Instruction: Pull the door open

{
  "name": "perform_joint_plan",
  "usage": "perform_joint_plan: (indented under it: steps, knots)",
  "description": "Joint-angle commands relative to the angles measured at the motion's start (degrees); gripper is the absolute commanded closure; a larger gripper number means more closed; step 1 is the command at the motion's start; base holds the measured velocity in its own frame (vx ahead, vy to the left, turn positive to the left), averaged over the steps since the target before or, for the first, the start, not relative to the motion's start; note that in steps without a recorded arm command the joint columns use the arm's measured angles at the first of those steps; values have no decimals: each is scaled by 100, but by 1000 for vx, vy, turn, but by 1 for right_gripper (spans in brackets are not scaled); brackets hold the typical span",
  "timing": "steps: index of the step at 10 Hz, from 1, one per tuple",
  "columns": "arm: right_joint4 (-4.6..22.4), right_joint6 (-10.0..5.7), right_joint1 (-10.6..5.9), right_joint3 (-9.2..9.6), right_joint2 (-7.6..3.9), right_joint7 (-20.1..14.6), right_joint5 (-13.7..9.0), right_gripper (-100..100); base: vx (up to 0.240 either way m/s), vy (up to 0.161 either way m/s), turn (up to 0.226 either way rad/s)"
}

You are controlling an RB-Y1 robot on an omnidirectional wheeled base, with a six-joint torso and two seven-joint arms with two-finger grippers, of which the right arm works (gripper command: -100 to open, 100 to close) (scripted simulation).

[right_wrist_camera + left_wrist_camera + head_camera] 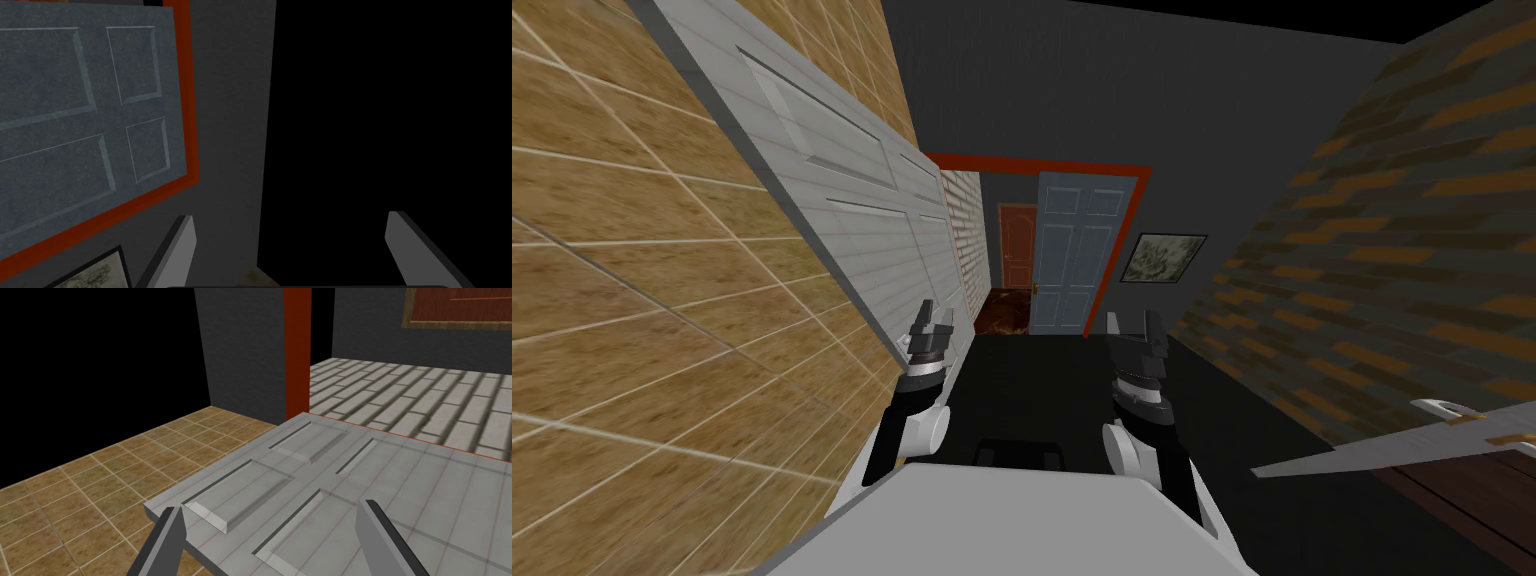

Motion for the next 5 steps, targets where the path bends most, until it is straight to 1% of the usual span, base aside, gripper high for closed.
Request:
perform_joint_plan:
  steps: [1, 2, 5]
  knots:
    - [207, -26, -76, -20, -53, 50, -82, -100, 139, 55, 113]
    - [264, -34, -97, -25, -65, 64, -105, -100, 84, -16, 56]
    - [583, -74, -214, -56, -130, 140, -231, -100, 77, -21, 63]
